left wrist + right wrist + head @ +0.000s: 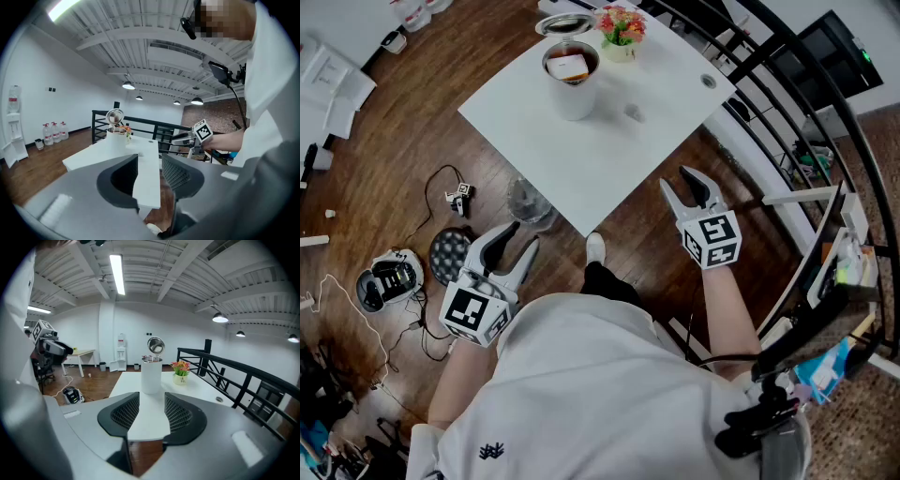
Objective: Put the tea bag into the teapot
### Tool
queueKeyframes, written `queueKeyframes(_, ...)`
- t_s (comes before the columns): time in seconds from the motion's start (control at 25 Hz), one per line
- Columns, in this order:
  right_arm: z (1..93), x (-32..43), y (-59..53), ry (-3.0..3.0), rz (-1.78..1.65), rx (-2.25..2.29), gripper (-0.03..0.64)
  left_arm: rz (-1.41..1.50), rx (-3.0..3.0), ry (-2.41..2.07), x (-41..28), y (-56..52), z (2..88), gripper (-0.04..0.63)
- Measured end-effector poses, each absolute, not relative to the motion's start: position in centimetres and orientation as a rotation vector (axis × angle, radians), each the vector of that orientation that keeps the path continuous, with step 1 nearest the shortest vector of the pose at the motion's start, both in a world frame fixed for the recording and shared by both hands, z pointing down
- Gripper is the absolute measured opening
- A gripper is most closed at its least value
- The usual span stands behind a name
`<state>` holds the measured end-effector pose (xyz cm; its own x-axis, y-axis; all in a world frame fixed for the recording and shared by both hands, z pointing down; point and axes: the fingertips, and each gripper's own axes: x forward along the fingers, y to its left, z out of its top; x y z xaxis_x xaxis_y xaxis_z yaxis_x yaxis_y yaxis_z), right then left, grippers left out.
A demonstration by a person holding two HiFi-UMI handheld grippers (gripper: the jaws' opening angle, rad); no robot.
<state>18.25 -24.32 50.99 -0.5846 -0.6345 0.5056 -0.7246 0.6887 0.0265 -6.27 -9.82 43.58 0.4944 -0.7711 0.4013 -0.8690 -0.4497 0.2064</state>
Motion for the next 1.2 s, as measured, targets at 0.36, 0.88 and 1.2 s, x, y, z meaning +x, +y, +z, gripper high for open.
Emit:
queueKeyframes(0.36,57.0,17.5,-38.6,-2.405,0.202,0.917,0.161,0.380,2.280,-1.456,-4.5,-16.9,43.7,0.155)
queueKeyframes(0.88,70.9,14.3,-47.0,-2.247,0.279,0.821,0.161,0.444,2.177,-1.572,-8.0,-18.9,43.5,0.155)
queueKeyframes(1.2,73.5,14.2,-47.8,-2.182,0.292,0.853,0.066,0.464,2.127,-1.621,-9.9,-18.5,43.8,0.155)
